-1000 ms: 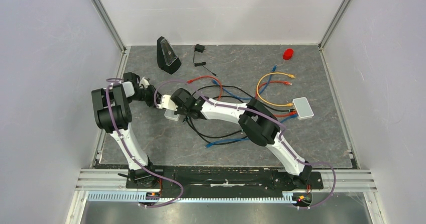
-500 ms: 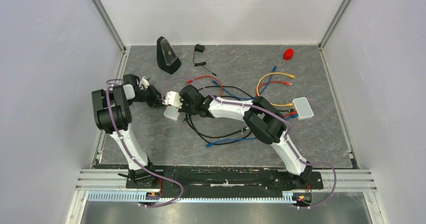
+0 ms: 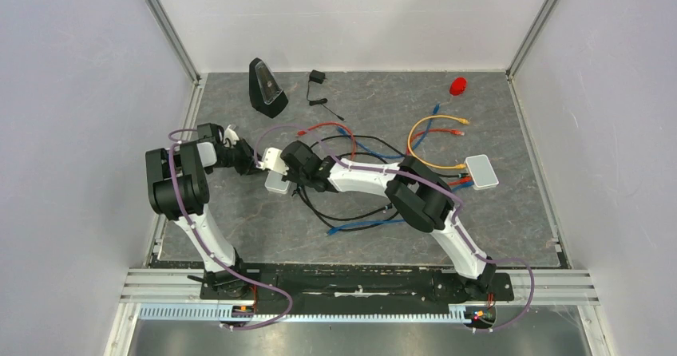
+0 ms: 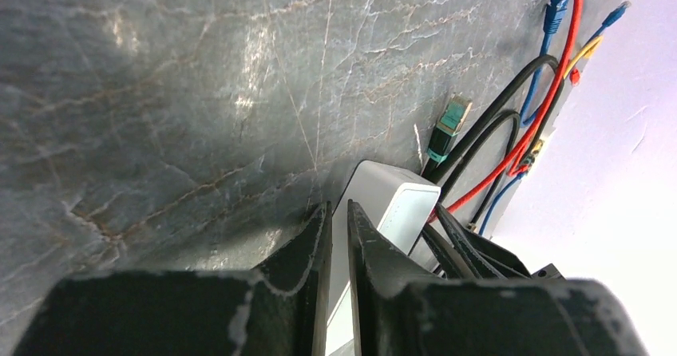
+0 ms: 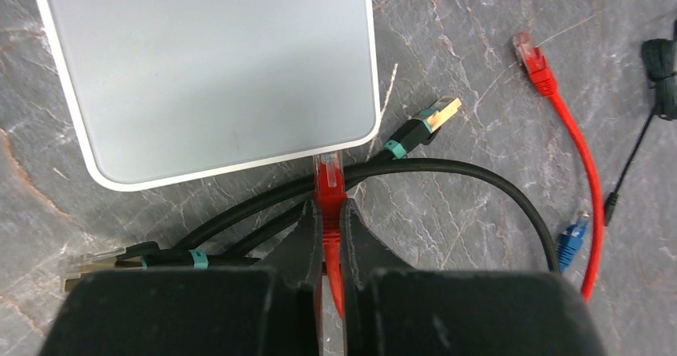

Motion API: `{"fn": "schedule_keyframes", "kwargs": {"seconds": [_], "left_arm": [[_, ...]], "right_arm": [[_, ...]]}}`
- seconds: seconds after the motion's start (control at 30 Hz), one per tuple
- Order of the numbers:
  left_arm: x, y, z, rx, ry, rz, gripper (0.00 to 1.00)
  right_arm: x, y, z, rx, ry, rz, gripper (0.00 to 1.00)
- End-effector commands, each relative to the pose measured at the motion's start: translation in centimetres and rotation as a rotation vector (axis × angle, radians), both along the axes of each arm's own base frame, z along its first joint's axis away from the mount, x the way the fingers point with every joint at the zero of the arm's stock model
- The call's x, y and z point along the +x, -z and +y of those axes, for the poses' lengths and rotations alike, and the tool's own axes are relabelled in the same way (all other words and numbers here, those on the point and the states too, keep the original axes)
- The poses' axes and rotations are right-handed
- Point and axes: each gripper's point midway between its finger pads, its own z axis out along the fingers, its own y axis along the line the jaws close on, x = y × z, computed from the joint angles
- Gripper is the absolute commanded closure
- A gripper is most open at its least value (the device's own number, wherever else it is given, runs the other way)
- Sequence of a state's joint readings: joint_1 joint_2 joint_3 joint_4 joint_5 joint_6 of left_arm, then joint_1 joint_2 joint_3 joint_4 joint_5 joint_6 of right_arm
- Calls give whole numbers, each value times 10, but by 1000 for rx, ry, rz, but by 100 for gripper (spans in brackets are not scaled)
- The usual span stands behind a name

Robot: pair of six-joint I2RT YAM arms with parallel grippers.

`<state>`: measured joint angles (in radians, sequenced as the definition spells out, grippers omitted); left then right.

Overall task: Insert the plug into the switch port
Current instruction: Insert the connector into the switch port.

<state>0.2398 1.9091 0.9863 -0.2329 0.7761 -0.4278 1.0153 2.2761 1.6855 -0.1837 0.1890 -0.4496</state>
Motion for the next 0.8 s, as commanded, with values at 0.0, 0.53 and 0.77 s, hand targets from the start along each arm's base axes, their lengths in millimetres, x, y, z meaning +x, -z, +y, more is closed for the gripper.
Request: {"fn": "schedule_keyframes", "kwargs": {"seconds": [0.0,0.53,0.77], "left_arm": [[-50,-10,-53,-182,89,190,81],[-42,-20,-57,-237,111,151,81],[-40,-21,-56,-221,129,148,81]], "right_arm": [[-9,-32,50,192,-108,-121,100],[-21,-51,62,238,-256,-209,100],[-12,-53,77,220,-303,-188,100]]}}
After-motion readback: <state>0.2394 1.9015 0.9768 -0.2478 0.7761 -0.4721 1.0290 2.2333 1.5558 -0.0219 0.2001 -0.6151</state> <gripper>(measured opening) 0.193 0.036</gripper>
